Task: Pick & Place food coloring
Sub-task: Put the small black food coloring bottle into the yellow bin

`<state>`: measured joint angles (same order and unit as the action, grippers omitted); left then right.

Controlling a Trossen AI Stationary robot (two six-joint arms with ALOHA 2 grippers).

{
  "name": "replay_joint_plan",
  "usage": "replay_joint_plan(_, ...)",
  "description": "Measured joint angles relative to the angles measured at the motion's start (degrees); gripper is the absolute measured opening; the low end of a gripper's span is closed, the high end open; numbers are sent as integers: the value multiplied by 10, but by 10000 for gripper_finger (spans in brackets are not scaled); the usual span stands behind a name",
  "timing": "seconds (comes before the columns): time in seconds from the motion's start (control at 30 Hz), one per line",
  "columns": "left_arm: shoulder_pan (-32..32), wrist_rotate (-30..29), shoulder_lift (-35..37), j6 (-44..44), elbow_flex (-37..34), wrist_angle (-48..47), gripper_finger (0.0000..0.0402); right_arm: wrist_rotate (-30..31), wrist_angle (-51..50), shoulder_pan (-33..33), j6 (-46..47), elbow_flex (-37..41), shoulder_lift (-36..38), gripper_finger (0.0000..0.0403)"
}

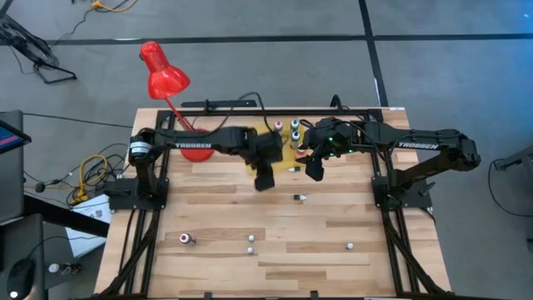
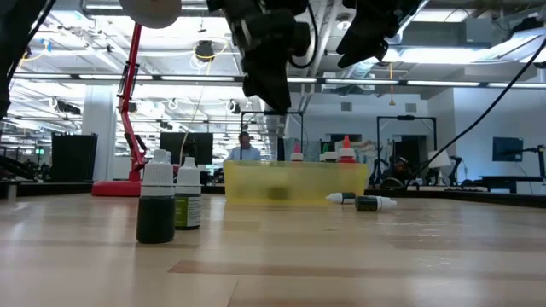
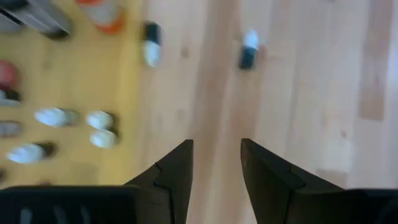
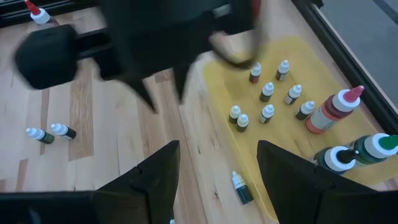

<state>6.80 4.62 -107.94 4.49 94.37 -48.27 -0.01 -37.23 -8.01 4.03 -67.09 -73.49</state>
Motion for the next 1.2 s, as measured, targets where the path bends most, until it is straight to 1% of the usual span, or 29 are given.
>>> replay_joint_plan(0.2,-62,-10,0,36,0,-7,121,0,0,0,0,0,0,205)
replay_joint_plan(0.3,-89,-25,0,50,0,-7,121,0,0,0,0,0,0,205)
replay_joint_plan(0.47,-127,-52,0,55,0,-7,121,0,0,0,0,0,0,205)
replay_joint_plan(0.7,-175,-65,0,63,0,-2,121,0,0,0,0,0,0,205)
replay_joint_plan(0.93,-234,-117,0,102,0,-2,121,0,0,0,0,0,0,205)
replay_joint_plan(1.1,-281,-175,0,139,0,0,121,0,0,0,0,0,0,205)
replay_joint_plan(1.2,-302,-185,0,167,0,8,121,0,0,0,0,0,0,205)
